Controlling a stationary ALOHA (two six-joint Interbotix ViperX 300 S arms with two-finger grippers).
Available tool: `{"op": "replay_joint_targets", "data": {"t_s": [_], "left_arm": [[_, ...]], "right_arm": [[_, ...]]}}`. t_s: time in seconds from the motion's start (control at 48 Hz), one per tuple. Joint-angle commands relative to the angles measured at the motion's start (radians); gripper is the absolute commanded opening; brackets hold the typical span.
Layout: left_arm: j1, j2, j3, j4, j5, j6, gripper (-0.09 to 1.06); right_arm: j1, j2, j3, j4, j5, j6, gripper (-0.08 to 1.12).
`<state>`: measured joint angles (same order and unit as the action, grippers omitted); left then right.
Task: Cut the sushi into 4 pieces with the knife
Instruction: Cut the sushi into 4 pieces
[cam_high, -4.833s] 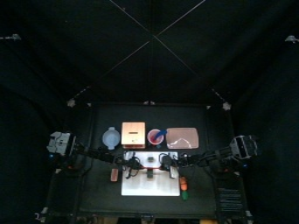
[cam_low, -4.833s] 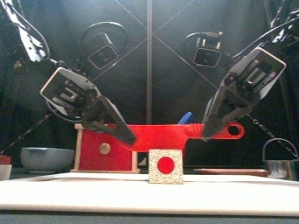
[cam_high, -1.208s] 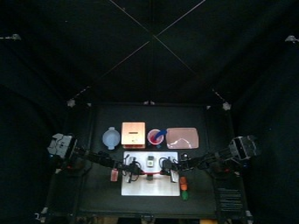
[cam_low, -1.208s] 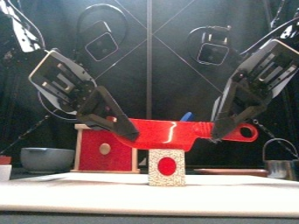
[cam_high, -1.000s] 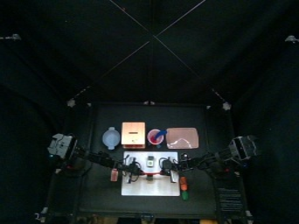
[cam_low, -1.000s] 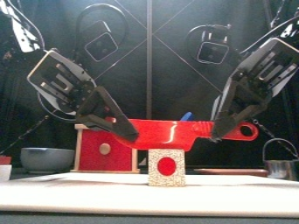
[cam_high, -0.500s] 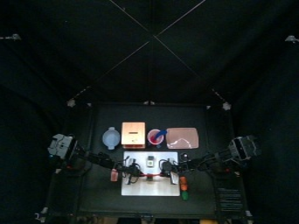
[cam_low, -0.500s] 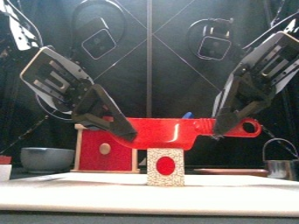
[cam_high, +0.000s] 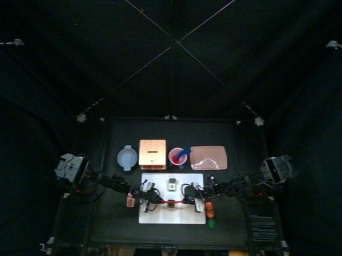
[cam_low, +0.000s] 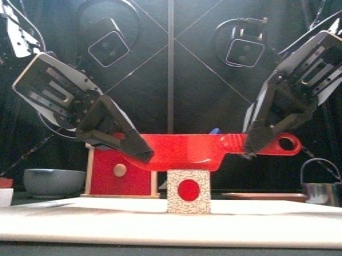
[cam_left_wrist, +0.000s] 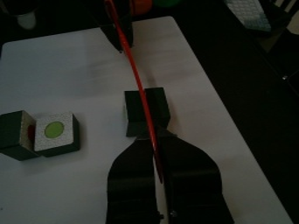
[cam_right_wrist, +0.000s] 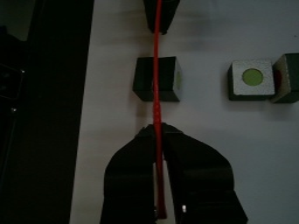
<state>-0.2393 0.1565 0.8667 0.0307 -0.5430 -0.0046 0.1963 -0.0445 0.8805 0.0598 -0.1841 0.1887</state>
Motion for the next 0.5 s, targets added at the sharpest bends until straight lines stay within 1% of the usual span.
{"op": "replay_joint_targets", "data": {"t_s": [0.021,0.229,0.396,0.5], "left_arm": [[-0.011,0.008,-0.015,0.006,-0.005,0.012,0.22],[-0.012,0.034,-0.015,0.005,-0.002,0.012,0.22],[-0.012,0.107,-0.020,-0.002,-0.002,0.006,0.22],[-0.012,0.144,-0.023,-0.017,-0.002,0.008,0.22]], "right_arm": [[-0.006,0.003,-0.026,0.006,-0.014,-0.003,0.12],[-0.005,0.040,-0.032,0.015,-0.014,-0.002,0.12],[0.000,0.110,-0.037,0.048,-0.014,-0.003,0.12],[0.002,0.149,-0.043,0.055,-0.011,-0.003,0.12]]}}
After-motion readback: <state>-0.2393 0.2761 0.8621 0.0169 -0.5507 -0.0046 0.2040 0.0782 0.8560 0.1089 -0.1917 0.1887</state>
